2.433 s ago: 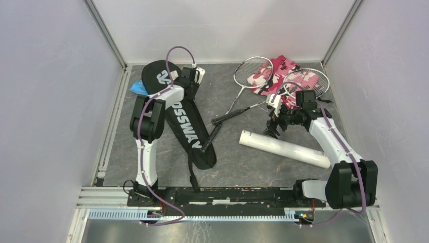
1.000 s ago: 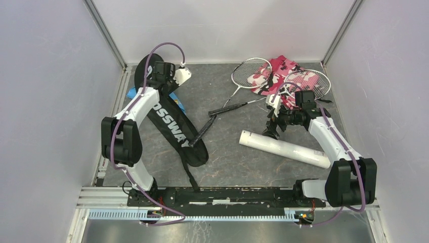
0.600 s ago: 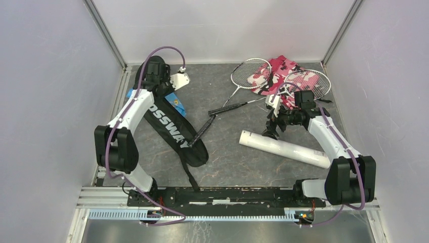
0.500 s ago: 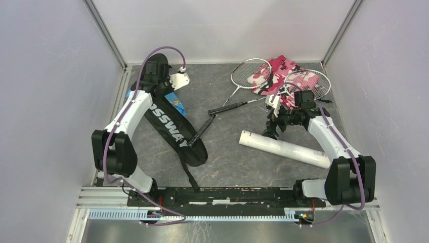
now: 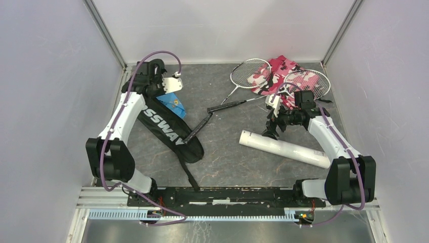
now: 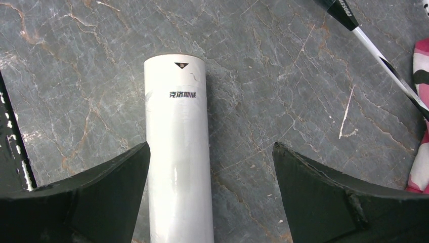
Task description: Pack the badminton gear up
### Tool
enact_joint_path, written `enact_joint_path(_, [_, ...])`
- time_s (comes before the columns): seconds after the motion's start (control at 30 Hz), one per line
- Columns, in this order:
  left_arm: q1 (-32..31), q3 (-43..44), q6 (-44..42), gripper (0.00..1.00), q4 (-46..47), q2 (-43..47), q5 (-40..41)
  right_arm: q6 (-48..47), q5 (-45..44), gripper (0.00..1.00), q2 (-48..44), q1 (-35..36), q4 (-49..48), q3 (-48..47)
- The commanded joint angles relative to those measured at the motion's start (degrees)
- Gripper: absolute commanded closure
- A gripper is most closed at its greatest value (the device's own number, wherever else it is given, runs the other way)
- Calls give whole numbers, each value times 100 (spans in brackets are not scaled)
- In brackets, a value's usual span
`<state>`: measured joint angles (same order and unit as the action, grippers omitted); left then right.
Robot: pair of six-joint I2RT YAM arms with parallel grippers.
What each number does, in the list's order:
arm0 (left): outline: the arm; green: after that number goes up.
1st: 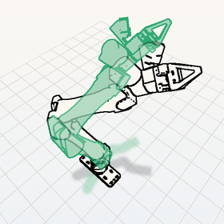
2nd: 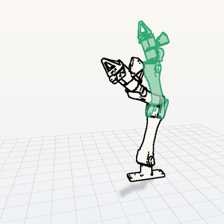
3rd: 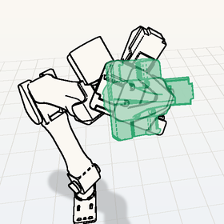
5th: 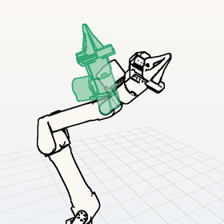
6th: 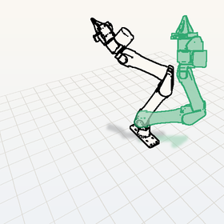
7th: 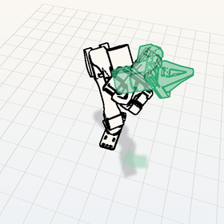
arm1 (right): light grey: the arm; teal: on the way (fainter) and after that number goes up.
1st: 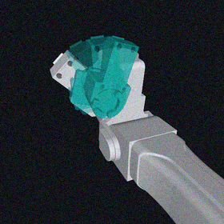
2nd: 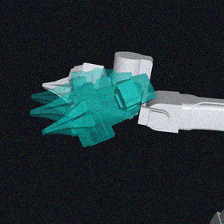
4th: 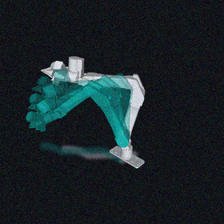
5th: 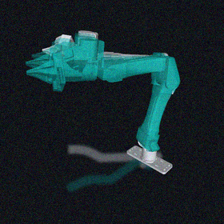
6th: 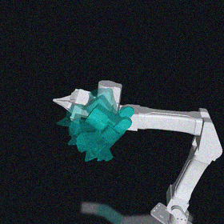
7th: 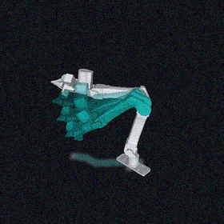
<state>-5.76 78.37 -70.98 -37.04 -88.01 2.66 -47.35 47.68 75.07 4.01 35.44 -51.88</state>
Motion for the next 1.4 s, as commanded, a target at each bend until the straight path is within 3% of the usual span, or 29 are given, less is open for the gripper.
enact_joint_path(0.0, [122, 391, -707, 98, -153, 407, -96, -88, 185, 4, 12, -25, 61, 20])
enact_joint_path(0.23, [128, 811, -623, 98, -879, 535, -852, 36, 303, 4, 139, 25, -47, -99])
enact_joint_path(0.67, [266, 836, -932, 98, -672, 791, -285, 36, 233, 4, 152, 210, -47, -159])
enact_joint_path(0.87, [258, 739, -232, 98, -320, 776, 38, 31, 267, 4, 111, 208, -69, -79])
enact_joint_path(1.0, [255, 623, 490, 98, 395, 859, 696, 27, 294, 4, 105, 209, -66, -51])
enact_joint_path(1.17, [251, 418, 1117, 98, 637, 1044, 1434, -52, 356, 4, 115, 209, -1, -42])
enact_joint_path(1.37, [255, -403, 1044, 98, 1245, 1703, 2020, -172, 400, 4, 90, 214, 89, -24])
